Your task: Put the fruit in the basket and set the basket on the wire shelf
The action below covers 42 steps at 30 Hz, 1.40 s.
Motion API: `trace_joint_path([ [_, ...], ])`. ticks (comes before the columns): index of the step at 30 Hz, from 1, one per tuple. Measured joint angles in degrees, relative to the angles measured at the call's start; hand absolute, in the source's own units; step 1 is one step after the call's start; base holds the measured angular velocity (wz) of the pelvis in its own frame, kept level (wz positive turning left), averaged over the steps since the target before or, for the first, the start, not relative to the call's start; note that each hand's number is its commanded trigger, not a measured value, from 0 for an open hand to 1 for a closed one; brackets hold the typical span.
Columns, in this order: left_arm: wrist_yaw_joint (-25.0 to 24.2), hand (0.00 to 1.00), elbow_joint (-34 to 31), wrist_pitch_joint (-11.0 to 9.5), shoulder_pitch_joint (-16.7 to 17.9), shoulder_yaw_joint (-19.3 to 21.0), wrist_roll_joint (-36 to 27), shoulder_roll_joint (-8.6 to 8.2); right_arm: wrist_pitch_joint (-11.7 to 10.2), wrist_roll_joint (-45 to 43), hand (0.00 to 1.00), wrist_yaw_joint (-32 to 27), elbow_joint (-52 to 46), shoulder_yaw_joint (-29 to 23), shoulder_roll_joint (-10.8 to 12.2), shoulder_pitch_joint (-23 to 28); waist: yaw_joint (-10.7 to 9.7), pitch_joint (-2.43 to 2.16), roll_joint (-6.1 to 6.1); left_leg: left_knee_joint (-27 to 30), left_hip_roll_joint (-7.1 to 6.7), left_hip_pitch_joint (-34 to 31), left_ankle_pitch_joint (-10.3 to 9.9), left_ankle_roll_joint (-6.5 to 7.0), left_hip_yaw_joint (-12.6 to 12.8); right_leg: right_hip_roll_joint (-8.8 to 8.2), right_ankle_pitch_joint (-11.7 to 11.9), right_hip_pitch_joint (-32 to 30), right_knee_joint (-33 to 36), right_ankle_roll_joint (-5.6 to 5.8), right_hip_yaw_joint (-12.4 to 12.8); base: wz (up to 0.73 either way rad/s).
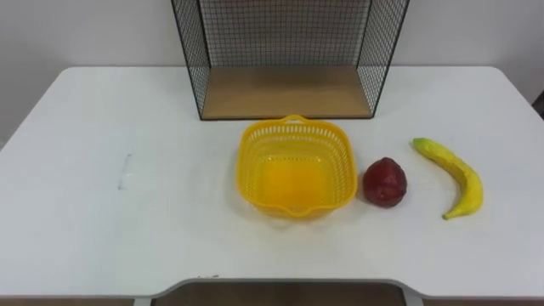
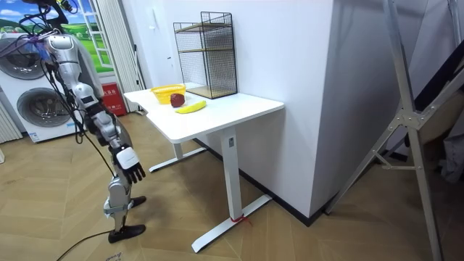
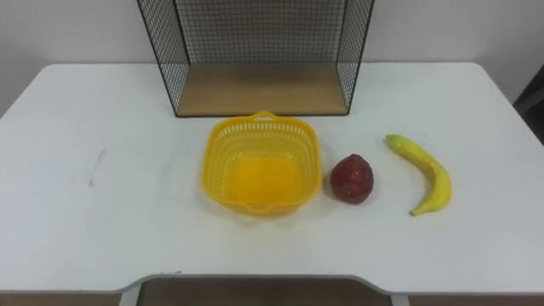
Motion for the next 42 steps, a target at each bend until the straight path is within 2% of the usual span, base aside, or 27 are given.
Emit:
trace_joint_path([
  [4,0.00,0.00,0.13,0.07,0.35,0.98,0.00,-0.37,0.03,8.13,0.00,-2.20,0.10,-2.77,0.02,1.31,0.14,0.00,0.20,-0.11,0.03,-0.01,0.01,-0.02,-0.08,0.06,0.00,-0.02,-0.08,0.00,0.09,0.00],
  [9,-0.01,0.00,0.14,-0.01,1.11,4.65,0.05,-0.94,-1.71,18.43,0.00,-4.81,0.15,-7.39,0.51,1.63,-0.20,-0.12,-0.04,-0.20,0.00,0.43,0.01,-0.02,0.03,0.03,0.00,0.28,-0.02,0.00,0.16,0.00],
  [11,0.00,0.00,0.21,0.00,1.48,6.92,-0.02,-0.87,-2.76,25.80,0.00,-4.84,0.40,-10.83,0.80,1.36,-0.60,-0.04,-0.12,-0.14,0.00,0.56,0.01,-0.02,0.10,0.02,0.00,0.42,0.02,-0.01,0.20,0.00],
  [13,0.00,0.00,0.20,0.01,1.97,8.43,0.00,-0.95,-3.13,31.24,0.00,-4.86,0.49,-11.74,0.91,1.17,-0.71,-0.04,-0.33,-0.34,0.00,0.82,0.01,-0.02,0.29,0.00,0.00,0.46,0.05,-0.01,0.44,-0.04],
  [15,0.02,0.00,0.20,0.11,2.53,8.62,-0.06,-0.92,-3.12,36.40,0.00,-5.00,0.49,-11.86,0.94,0.91,-1.31,0.01,-0.45,-0.34,0.01,0.80,0.01,-0.01,0.29,0.00,0.00,0.46,0.03,-0.01,0.44,0.00],
  [18,0.03,0.00,0.19,0.06,2.69,9.06,-0.02,-1.01,-3.07,46.09,0.00,-5.99,0.76,-14.81,1.12,0.88,-1.97,0.01,-0.53,-0.21,0.01,0.70,0.01,-0.01,0.18,0.00,0.00,0.46,0.03,-0.01,0.33,0.01],
  [21,0.36,0.00,0.13,-0.47,3.42,11.88,-0.06,-1.24,-3.38,59.23,0.00,-6.92,0.48,-21.63,1.04,0.63,-3.50,-0.04,-0.41,0.18,0.02,0.40,0.00,-0.02,0.08,0.03,0.00,0.43,-0.07,-0.01,0.14,0.01],
  [24,0.95,0.00,-0.29,-1.34,3.88,13.89,-0.18,-1.24,-3.90,67.44,0.00,-9.14,-0.57,-25.94,1.04,0.62,-4.35,-0.12,-0.46,0.58,0.04,0.39,0.00,-0.01,0.30,0.01,0.00,0.31,-0.02,-0.01,0.29,-0.02],
  [26,1.15,0.00,-1.52,-1.30,4.38,14.76,-1.39,-1.23,-4.51,73.96,0.00,-12.71,-4.35,-29.78,0.97,0.62,-4.90,-0.25,-0.40,0.09,0.08,0.44,0.01,0.00,0.78,-0.02,0.01,-0.01,0.03,0.00,0.96,-0.13],
  [29,1.36,0.00,-2.56,-1.33,5.46,14.85,-4.17,-0.71,-6.00,78.89,0.00,-17.63,-9.36,-34.64,0.95,0.16,-6.27,-0.48,-0.27,-0.12,0.05,0.60,0.02,0.02,0.99,-0.01,0.00,0.00,-0.21,0.02,1.42,-0.05],
  [31,1.56,0.00,-2.69,-1.44,6.11,14.83,-6.54,-0.32,-6.96,80.86,0.00,-21.64,-14.63,-36.48,0.96,0.59,-6.78,-0.53,-0.31,-0.38,0.03,0.78,0.03,0.02,1.18,-0.02,0.00,0.03,-0.32,0.03,1.66,-0.05],
  [34,2.68,0.00,-2.92,-1.95,6.59,14.83,-8.15,0.41,-10.04,79.91,0.00,-29.14,-23.84,-37.84,0.90,0.56,-7.61,-0.61,-0.39,-0.75,0.02,0.70,0.04,0.02,1.47,0.01,0.00,-0.22,-0.33,0.03,2.02,-0.05],
  [36,3.41,0.00,-3.10,-2.61,6.46,14.82,-8.15,0.73,-12.31,74.15,0.00,-34.47,-29.46,-38.70,0.78,-0.40,-7.70,-0.65,-0.43,-0.99,0.01,0.41,0.07,0.03,1.61,-0.02,0.02,-0.86,-0.11,0.06,2.14,-0.02],
  [42,3.72,0.00,-5.50,-3.39,6.38,14.43,-6.73,0.93,-14.95,59.28,0.00,-46.55,-43.61,-37.67,0.72,-0.80,-7.38,-0.84,-0.26,-0.91,0.02,-0.96,0.27,0.00,1.69,0.01,0.16,-2.49,0.02,0.05,2.32,0.00],
])
